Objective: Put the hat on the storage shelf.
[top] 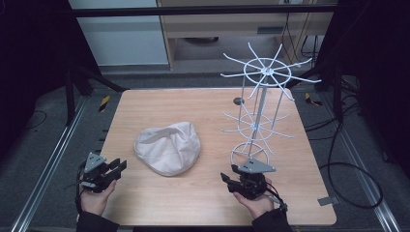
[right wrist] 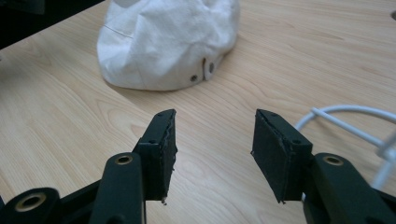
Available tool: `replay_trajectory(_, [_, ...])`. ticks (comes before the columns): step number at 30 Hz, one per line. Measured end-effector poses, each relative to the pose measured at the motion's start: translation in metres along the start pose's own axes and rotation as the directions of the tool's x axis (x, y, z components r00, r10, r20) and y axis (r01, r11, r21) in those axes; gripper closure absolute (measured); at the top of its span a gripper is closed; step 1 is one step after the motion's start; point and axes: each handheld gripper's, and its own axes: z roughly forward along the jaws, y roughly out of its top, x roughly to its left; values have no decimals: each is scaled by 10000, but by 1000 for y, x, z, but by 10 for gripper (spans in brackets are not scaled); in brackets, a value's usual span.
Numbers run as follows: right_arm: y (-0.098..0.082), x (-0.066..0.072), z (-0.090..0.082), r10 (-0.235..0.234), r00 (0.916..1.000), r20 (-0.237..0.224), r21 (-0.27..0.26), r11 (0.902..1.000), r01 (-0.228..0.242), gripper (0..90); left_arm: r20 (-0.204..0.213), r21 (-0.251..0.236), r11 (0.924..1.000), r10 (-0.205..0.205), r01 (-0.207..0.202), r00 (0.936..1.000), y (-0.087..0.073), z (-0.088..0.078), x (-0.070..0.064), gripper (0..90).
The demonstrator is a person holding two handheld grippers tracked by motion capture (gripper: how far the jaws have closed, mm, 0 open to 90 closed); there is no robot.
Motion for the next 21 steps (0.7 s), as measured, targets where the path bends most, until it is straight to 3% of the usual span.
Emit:
replay_trajectory(9, [25, 27, 33, -437, 9979, -482, -27, 9990, 436, 479, -337, -52, 9998, 187, -189, 9993, 19, 14, -1, 614])
replay_trajectory(18, [43, 37, 56, -428, 9983, -400, -92, 9991, 424, 450, -398, -56, 9995, 296, -299, 9988, 33, 33, 1, 543])
replay_trajectory(21, [50, 41, 68, -318, 9992, -246, -223, 9993, 312, 397, -259, -170, 9998, 117, -122, 9996, 36, 47, 3, 524])
